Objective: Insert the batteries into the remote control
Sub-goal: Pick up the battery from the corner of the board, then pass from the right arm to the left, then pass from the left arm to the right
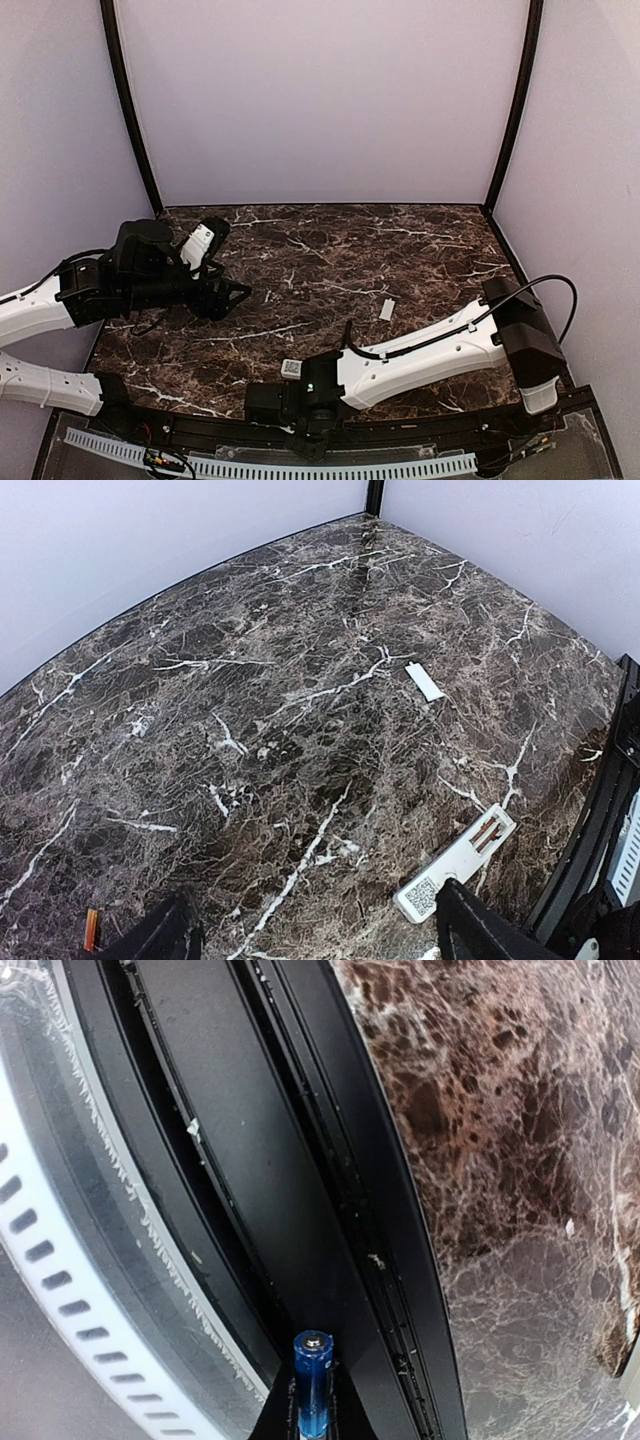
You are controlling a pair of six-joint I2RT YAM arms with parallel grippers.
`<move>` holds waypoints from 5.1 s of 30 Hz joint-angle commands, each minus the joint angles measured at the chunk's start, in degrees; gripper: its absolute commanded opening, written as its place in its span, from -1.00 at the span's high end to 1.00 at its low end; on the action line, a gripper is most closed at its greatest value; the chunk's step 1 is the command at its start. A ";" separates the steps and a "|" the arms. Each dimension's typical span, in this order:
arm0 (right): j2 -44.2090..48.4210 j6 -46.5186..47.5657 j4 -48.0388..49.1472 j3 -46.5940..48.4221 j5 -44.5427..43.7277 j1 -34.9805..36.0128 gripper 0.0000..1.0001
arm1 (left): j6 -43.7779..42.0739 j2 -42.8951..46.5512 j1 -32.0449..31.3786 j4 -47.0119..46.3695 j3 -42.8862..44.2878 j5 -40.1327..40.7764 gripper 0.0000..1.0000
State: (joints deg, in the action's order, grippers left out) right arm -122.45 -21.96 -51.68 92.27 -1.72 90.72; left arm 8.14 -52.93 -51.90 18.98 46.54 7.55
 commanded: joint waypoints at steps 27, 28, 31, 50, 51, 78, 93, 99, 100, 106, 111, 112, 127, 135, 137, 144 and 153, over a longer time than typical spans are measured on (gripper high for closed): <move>37.94 -7.67 67.92 -20.64 -11.06 -20.34 1.00 | -3.54 -2.75 -7.69 -37.52 -2.02 -15.14 -0.53; 38.04 -7.41 69.27 -20.83 -10.92 -20.33 1.00 | -3.69 -3.49 -7.67 -38.49 -1.74 -15.08 -0.49; 38.39 -7.05 71.18 -21.13 -9.31 -20.36 1.00 | -4.47 -4.72 -7.68 -38.57 -0.04 -14.33 -0.32; 37.13 -6.43 71.59 -20.46 -6.41 -18.85 1.00 | -6.44 -4.48 -7.63 -37.17 1.70 -5.16 0.44; 37.11 -6.43 71.63 -20.46 -6.36 -18.84 1.00 | -6.59 -4.36 -7.61 -37.11 1.77 -5.08 0.49; 37.29 -5.75 70.47 -21.86 -5.89 -18.89 1.00 | -12.05 -6.13 -7.67 -34.62 3.31 -7.25 0.59; 38.45 -4.21 64.28 -21.11 -5.65 -18.83 1.00 | -14.70 -5.81 -7.65 -30.94 4.14 -7.21 0.72; 39.00 -3.66 62.08 -20.72 -4.39 -18.93 1.00 | -16.07 -5.85 -7.69 -29.75 4.08 -9.17 0.97; 39.16 -3.36 61.25 -20.55 -4.24 -18.91 1.00 | -16.20 -5.82 -7.69 -29.51 4.15 -9.41 0.99; 41.58 -1.79 53.59 -18.18 -0.37 -20.65 0.19 | -18.14 -5.21 -7.69 -26.87 4.19 -10.80 1.00; 43.30 -0.99 37.16 -12.04 10.52 -26.19 -0.86 | -26.31 -4.26 -8.80 -17.48 5.66 -13.13 1.00; 42.78 -0.80 33.41 -10.04 12.28 -26.96 -0.94 | -29.05 -4.59 -9.26 -16.08 6.01 -12.72 1.00; 38.52 -7.00 15.56 -3.69 22.04 -29.01 -0.26 | -37.29 -12.75 -12.14 -10.36 11.22 -8.33 1.00; 39.25 -10.30 25.21 -10.64 22.28 -28.95 0.13 | -37.14 -13.19 -12.42 -10.57 11.14 -8.23 1.00; 39.23 -10.76 27.31 -11.93 22.71 -28.96 0.19 | -37.20 -13.17 -12.58 -10.48 11.19 -8.24 1.00; 38.00 -10.60 29.74 -11.45 25.67 -28.94 0.44 | -37.67 -13.12 -12.78 -10.02 11.37 -8.17 1.00; 38.09 -10.52 28.64 -12.20 25.89 -28.99 0.81 | -37.65 -12.79 -12.88 -9.98 11.31 -8.18 1.00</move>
State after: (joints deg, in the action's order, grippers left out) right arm -84.40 -32.25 -24.53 80.42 23.11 62.00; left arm -28.99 -66.35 -64.53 7.55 56.34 -0.80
